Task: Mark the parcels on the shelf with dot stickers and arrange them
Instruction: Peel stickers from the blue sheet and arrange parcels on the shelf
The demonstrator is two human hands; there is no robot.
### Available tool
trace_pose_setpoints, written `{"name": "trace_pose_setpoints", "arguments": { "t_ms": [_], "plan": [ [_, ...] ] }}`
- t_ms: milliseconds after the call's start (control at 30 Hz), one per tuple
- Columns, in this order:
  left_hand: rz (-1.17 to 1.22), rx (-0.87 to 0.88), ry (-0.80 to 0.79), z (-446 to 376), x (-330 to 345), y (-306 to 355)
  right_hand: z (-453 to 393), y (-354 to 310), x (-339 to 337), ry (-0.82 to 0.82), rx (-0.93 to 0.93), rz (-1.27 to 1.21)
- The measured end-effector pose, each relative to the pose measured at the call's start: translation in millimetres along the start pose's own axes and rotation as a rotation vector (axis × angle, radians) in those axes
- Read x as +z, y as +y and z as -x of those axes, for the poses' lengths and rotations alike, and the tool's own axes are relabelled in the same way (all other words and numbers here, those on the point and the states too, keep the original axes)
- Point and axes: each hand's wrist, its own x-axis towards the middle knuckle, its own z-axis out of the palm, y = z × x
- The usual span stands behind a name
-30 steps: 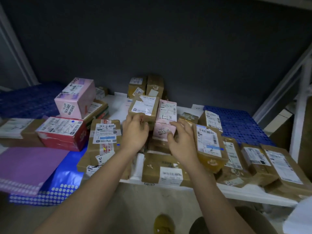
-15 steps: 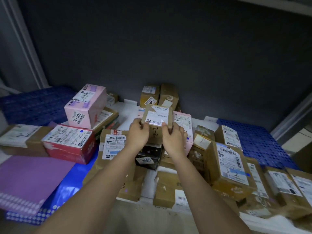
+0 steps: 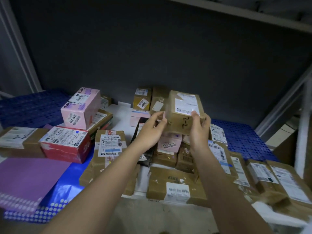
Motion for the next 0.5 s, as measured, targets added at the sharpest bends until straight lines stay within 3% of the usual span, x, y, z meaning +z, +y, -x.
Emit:
{"name": "trace_pose_setpoints", "arguments": {
  "t_ms": [300, 500],
  "plan": [
    [-0.321, -0.065, 0.035, -46.8, 35.5, -24.7, -95.5, 6.2, -35.3, 0.158, 0.079, 0.105],
    [-0.394, -0.115, 0.033, -73.8, 46.0, -41.7, -139.7, 33.4, -31.2, 0.102, 0.194, 0.386]
  ]
}}
